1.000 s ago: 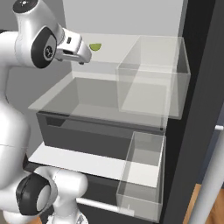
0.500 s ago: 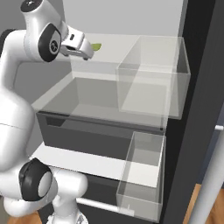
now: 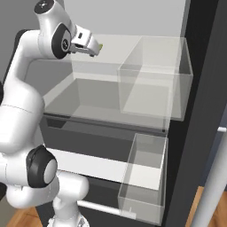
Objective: Open the fridge, remove the mango, lemon wedge, and chicken drumstick, and place them on any counter.
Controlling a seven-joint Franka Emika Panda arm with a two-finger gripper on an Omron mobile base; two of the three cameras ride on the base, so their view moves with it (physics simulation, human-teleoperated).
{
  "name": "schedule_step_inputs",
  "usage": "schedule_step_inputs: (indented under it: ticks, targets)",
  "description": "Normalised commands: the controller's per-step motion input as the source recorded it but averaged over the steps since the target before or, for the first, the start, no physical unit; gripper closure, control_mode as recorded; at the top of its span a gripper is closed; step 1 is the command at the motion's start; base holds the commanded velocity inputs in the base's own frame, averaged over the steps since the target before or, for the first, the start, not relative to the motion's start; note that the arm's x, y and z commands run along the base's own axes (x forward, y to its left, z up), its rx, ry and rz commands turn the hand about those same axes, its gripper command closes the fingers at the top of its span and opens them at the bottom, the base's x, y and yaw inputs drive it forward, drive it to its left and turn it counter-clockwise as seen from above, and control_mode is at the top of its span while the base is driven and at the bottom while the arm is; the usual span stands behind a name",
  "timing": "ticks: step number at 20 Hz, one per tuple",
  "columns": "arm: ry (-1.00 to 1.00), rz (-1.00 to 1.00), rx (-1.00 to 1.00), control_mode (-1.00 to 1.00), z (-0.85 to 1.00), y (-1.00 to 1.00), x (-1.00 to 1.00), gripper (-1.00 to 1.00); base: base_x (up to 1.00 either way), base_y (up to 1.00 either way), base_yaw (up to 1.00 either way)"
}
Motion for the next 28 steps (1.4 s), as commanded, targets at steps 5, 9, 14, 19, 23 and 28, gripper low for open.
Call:
schedule_step_inputs:
  ticks: [5,9,14,19,23,28]
  targets:
    - [0.0,-0.01,0.0,-1.0,0.0,0.0,0.54,-1.0,0.0,0.0,0.0]
    - [0.0,-0.02,0.0,-1.0,0.0,0.0,0.54,-1.0,0.0,0.0,0.0]
    - [0.01,-0.05,0.0,-1.0,-0.02,0.0,0.6,-1.0,0.0,0.0,0.0]
    - [0.0,-0.05,0.0,-1.0,0.0,0.0,0.48,-1.0,0.0,0.0,0.0]
    - [0.0,-0.03,0.0,-1.0,0.0,0.0,0.42,-1.0,0.0,0.0,0.0]
    - [0.02,0.0,0.0,-1.0,0.0,0.0,0.39,-1.0,0.0,0.0,0.0]
